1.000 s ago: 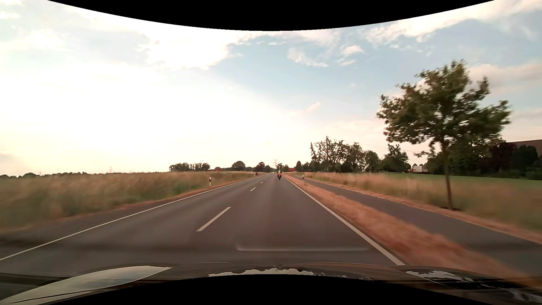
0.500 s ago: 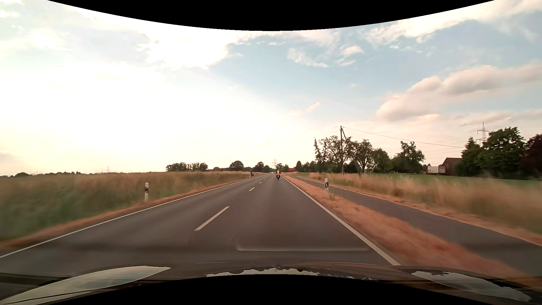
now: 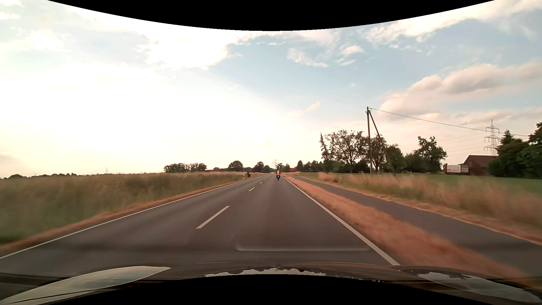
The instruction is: Follow the waypoints while adhering to traffic rules and regulations
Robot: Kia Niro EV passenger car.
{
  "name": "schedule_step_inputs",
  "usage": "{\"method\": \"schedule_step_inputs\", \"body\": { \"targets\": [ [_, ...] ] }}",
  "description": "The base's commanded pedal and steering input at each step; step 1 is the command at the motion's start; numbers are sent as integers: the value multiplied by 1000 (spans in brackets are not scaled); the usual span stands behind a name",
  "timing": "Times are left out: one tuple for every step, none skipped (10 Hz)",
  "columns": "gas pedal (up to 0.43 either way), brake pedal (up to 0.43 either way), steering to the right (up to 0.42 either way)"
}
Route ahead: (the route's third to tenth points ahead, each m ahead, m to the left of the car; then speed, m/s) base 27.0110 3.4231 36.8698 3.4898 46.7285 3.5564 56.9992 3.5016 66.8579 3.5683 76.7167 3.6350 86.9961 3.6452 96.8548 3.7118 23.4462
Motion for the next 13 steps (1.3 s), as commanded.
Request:
{"method": "schedule_step_inputs", "body": {
  "targets": [
    [28,0,-3],
    [39,0,-3],
    [39,0,-4],
    [39,0,-3],
    [39,0,-4],
    [39,0,-3],
    [47,0,-4],
    [47,0,-4],
    [47,0,-3],
    [59,0,-4],
    [59,0,-3],
    [59,0,-3],
    [59,0,-2]
  ]
}}
